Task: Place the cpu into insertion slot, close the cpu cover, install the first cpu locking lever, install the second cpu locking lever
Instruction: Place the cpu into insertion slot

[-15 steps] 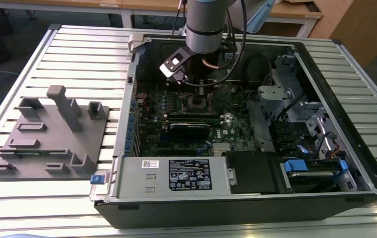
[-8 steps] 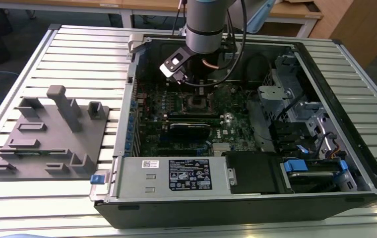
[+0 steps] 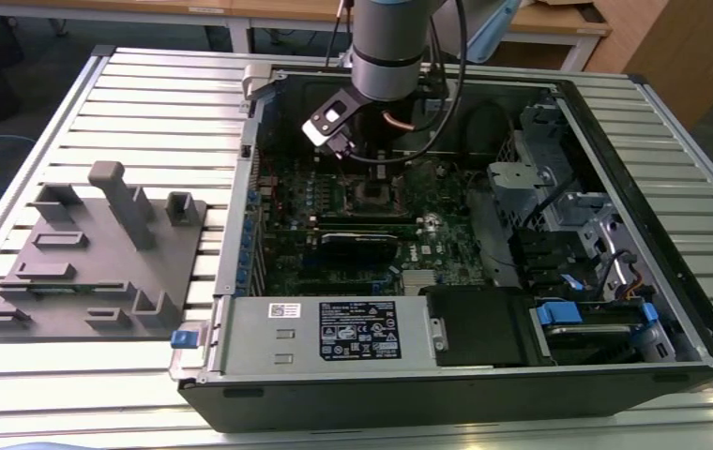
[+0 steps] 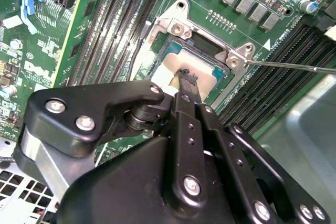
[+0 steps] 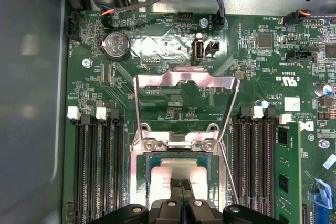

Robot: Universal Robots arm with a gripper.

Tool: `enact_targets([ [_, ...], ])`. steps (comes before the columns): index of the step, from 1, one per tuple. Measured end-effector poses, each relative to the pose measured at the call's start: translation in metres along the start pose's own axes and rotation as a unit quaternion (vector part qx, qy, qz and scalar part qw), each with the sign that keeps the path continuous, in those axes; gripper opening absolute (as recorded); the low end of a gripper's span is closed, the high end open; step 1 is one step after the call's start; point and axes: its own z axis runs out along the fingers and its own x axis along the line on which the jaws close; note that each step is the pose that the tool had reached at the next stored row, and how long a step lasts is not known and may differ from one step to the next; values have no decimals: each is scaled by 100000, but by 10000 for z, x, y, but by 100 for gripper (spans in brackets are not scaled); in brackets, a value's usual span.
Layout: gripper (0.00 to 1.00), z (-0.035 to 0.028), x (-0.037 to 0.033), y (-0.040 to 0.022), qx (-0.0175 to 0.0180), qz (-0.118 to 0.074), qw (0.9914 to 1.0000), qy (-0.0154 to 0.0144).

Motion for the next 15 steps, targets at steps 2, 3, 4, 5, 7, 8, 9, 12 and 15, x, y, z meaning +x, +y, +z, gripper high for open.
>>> enact_targets([
  [2, 11, -42, -6, -1, 87, -9, 100000, -144],
  [3, 11, -58, -6, -1, 75, -8, 100000, -126],
  [4, 11, -75, -6, 0, 83, -9, 100000, -140],
  [5, 11, -95, -7, 1, 83, -9, 100000, -144],
  [7, 11, -137, -8, 2, 85, -9, 100000, -146],
  [8, 11, -157, -9, 3, 86, -7, 100000, -146],
  [9, 11, -175, -9, 3, 84, -6, 100000, -142],
  [12, 11, -221, -10, 5, 91, -10, 100000, -152],
  [15, 11, -226, -10, 5, 76, -9, 100000, -131],
])
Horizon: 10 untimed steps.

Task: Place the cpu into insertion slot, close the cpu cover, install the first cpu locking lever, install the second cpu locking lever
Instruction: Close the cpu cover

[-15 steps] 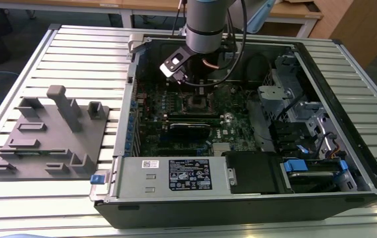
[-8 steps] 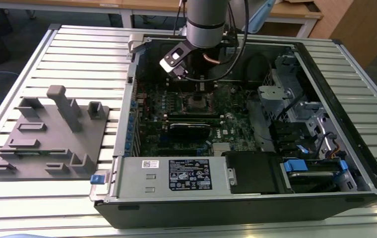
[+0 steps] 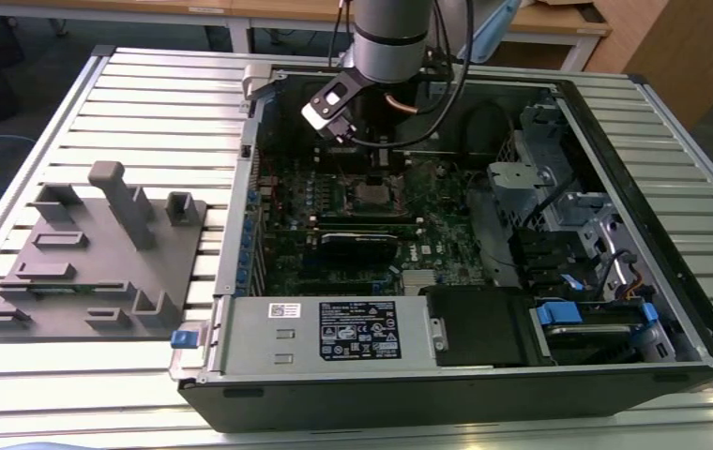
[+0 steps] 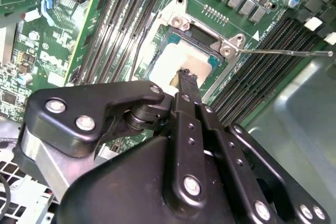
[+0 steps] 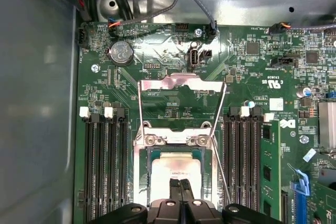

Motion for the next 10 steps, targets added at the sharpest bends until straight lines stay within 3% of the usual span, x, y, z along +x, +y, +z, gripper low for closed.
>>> enact_targets([
  [2, 11, -70, -2, 2, 7, 1, 100000, -11],
  [10, 11, -91, -3, 3, 15, 0, 100000, -22],
])
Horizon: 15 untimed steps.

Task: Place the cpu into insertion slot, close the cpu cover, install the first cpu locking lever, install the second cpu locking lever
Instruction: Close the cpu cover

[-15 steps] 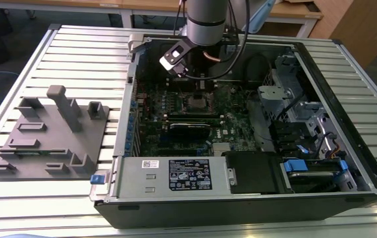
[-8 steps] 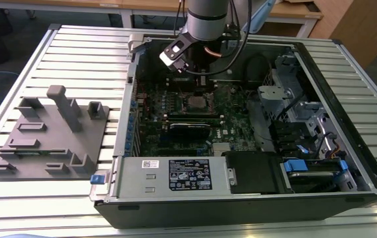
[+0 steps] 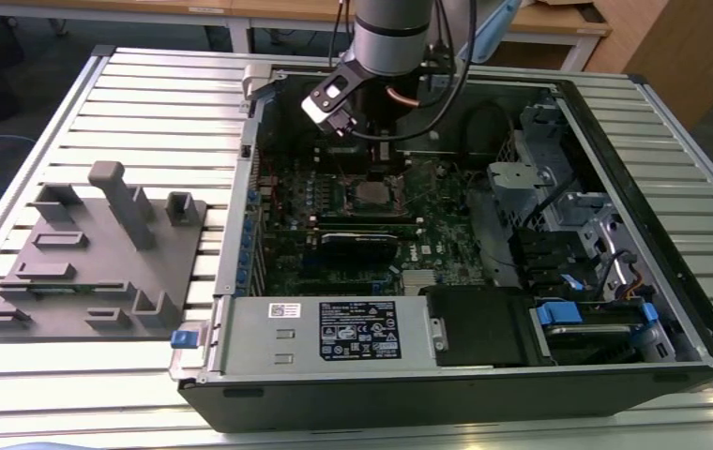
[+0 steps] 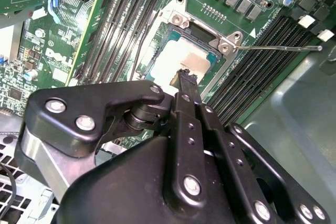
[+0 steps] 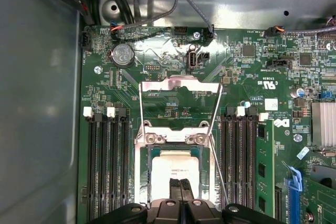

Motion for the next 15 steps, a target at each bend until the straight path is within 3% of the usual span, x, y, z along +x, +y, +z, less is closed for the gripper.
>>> enact_targets([
  [15, 11, -62, -1, 2, -5, 2, 100000, 4],
])
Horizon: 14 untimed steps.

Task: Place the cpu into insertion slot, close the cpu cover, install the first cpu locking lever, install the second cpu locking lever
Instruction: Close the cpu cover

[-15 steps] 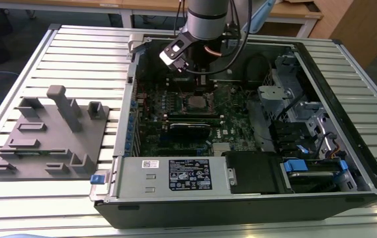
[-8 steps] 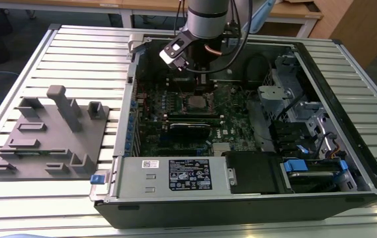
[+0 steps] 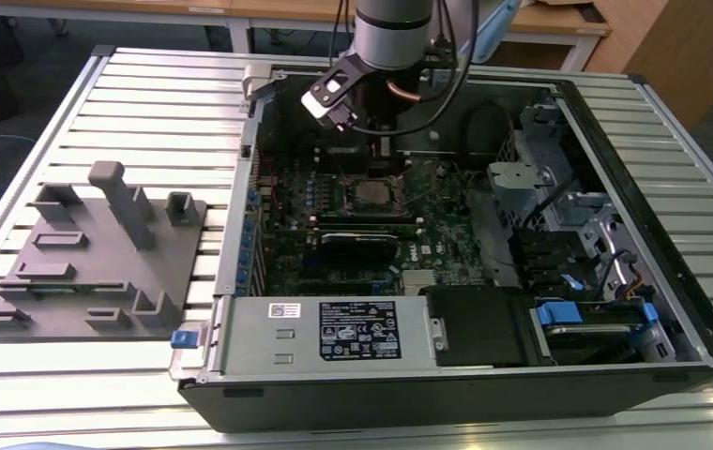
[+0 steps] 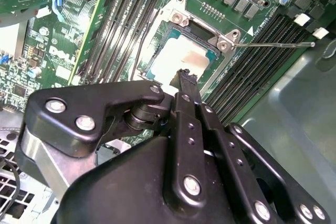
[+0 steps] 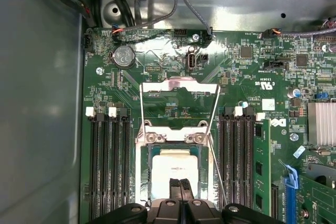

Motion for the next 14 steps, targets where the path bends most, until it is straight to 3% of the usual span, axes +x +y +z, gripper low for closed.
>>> enact_targets([
  [10, 11, -85, -3, 3, -3, -3, 100000, 0],
  [14, 11, -89, -2, 3, -5, -3, 100000, 7],
])
